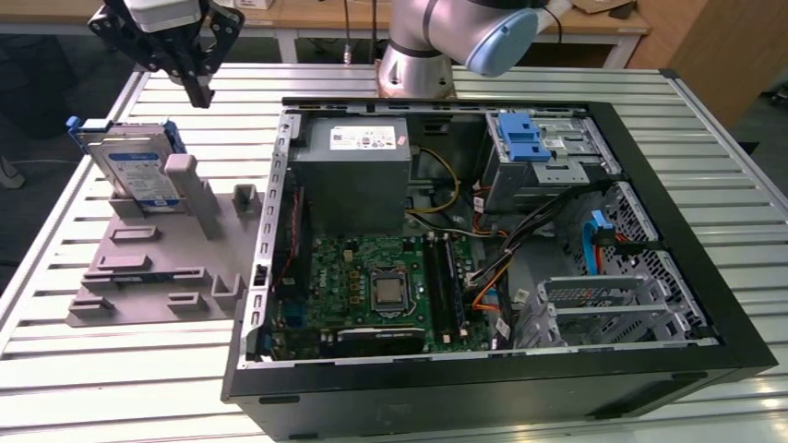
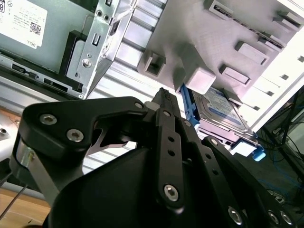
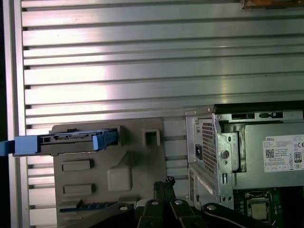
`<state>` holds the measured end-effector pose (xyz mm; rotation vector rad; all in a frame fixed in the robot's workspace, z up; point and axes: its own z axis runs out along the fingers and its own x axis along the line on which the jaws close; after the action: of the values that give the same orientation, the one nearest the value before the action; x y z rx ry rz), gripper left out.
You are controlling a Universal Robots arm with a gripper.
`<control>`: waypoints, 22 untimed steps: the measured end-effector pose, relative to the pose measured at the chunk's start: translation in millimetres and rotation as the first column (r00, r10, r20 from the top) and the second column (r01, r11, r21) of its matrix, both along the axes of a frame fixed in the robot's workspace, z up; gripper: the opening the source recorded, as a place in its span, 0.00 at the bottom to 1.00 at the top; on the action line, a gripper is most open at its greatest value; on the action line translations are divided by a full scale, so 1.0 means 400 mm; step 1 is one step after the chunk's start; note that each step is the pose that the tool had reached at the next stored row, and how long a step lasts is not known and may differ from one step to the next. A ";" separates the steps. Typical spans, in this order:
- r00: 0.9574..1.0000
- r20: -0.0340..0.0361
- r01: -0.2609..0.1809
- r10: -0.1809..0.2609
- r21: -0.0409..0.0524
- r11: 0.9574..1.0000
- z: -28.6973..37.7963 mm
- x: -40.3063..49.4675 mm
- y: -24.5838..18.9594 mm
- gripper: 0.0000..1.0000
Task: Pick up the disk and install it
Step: 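Reach for the disk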
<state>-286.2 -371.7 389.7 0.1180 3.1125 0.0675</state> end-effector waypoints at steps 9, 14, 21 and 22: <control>1.000 0.000 0.000 0.000 0.000 1.000 -0.002 -0.024 0.000 0.11; 1.000 0.000 0.000 0.000 0.000 1.000 -0.003 -0.033 0.000 0.11; 1.000 0.000 0.000 0.000 0.000 1.000 -0.005 -0.044 0.000 0.11; 1.000 0.000 0.000 0.000 0.000 1.000 -0.006 -0.046 0.000 0.11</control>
<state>-304.7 -371.5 387.4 0.1180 3.1125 0.0675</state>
